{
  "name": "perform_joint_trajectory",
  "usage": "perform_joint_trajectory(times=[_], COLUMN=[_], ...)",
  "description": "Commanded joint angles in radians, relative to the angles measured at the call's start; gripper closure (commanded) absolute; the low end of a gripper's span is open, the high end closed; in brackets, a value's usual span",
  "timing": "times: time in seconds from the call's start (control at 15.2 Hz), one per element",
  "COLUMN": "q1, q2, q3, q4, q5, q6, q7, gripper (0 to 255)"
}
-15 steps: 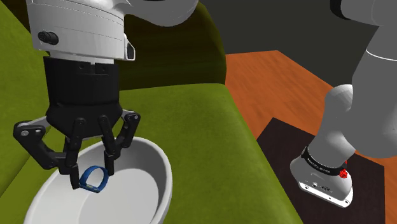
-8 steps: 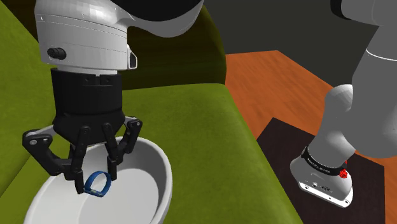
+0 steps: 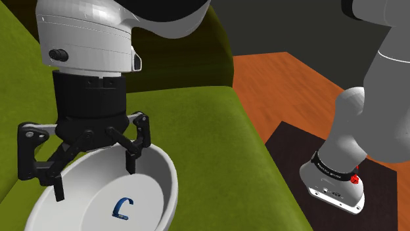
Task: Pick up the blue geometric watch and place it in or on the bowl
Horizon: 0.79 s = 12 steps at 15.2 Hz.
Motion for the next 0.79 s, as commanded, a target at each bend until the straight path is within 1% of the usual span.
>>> perform_joint_trajectory(times=[0.0, 0.26, 0.73], q1=[0.0, -0.027, -0.027], q2=[0.0, -0.027, -0.027], q3=[0.0, -0.016, -0.016], q4=[0.0, 0.082, 0.082], q5=[0.0, 0.007, 0.007], q6=[0.0, -0.117, -0.117], q7=[0.0, -0.001, -0.001], gripper=[0, 0, 0])
